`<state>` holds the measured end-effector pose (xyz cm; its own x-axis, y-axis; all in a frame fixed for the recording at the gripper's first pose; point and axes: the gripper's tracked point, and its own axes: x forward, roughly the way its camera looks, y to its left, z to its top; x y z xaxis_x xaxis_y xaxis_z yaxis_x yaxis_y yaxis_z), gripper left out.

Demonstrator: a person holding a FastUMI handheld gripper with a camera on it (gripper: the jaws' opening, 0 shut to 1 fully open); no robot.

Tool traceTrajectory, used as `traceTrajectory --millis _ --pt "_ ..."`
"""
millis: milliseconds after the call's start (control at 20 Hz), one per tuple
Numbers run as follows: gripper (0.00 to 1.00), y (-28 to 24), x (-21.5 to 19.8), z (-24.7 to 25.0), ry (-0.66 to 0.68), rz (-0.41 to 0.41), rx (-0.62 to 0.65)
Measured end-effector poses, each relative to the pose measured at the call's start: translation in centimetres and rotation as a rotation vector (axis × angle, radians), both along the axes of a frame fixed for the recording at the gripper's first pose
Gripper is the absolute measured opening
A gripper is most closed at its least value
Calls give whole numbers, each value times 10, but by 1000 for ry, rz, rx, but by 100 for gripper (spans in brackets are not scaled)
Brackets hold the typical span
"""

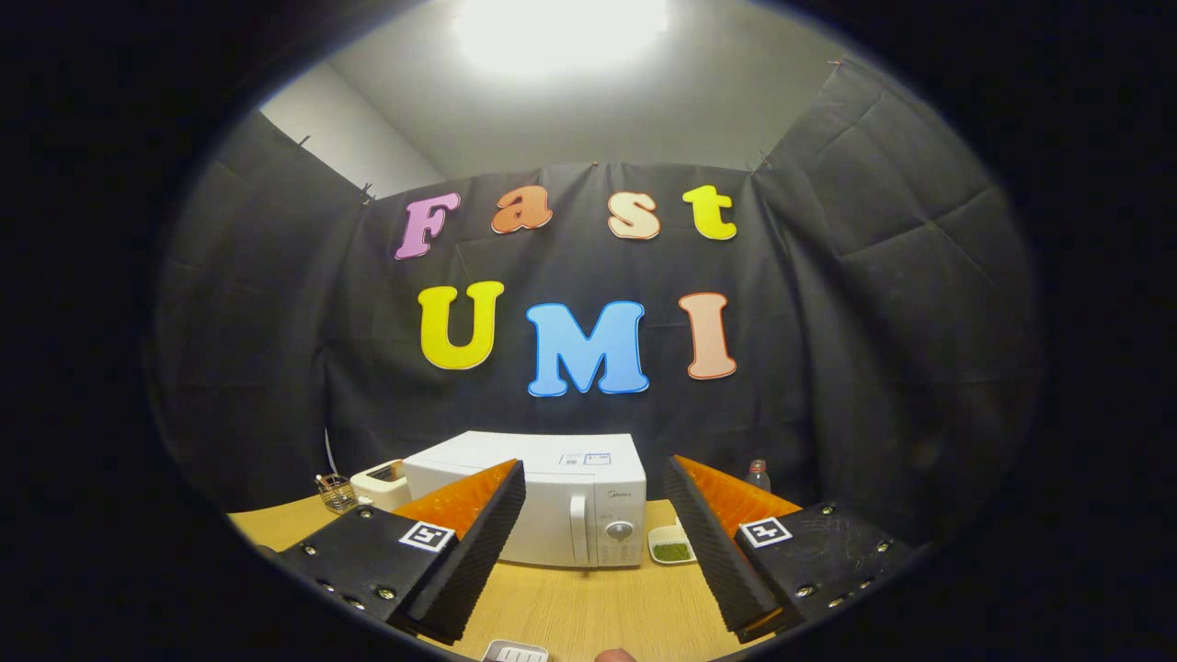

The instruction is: Open the microwave, put the food inside, and close the microwave door.

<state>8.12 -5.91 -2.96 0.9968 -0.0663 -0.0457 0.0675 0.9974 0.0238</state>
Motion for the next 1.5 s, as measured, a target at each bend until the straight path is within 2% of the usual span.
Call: traceTrajectory --millis 550,950,1050,1100,1200,1250,1300,1350,1500 --pt "97 10 116 -71 74 64 42" --pt "98 0 180 -159 243 38 74" --pt "82 -1 188 -178 286 25 62" --pt "78 0 190 -187 305 28 59" --pt "77 8 193 -202 335 58 58" --pt "57 15 195 -206 339 76 52" --pt "47 18 196 -208 335 75 25" --pt "30 14 198 -210 325 60 -16" --pt "29 13 200 -209 323 55 -4"
